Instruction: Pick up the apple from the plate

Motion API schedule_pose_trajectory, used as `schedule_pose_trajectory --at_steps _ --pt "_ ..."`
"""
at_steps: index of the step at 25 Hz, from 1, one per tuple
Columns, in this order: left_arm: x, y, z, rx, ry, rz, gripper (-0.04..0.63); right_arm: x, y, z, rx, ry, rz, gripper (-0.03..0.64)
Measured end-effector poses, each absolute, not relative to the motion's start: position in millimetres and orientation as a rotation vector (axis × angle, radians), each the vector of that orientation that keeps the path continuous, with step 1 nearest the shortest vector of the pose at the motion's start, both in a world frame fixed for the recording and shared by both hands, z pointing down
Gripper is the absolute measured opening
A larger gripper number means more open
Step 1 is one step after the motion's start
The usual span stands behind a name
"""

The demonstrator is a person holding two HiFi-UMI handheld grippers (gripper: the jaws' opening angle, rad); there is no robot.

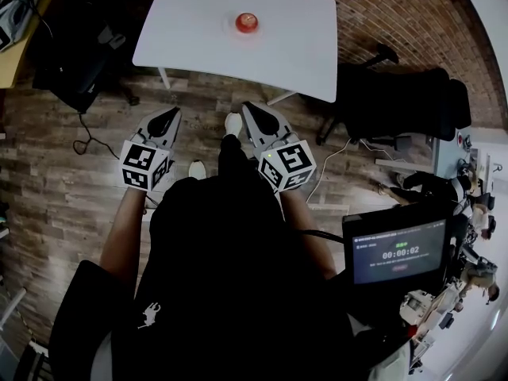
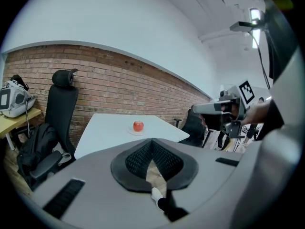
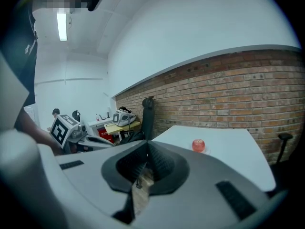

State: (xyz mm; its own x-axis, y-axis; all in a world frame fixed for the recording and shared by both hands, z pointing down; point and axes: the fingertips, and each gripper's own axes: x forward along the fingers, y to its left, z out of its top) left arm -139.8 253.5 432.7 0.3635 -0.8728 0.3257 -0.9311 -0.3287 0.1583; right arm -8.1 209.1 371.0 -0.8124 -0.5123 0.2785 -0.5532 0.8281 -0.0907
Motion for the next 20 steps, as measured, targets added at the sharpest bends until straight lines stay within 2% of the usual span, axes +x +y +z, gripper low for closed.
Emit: schedule_pose_trajectory --at_steps 20 --pt "-119 86 422 2.299 -1.604 0.381 0.006 3 39 381 0.753 -2.802 0.354 0.003"
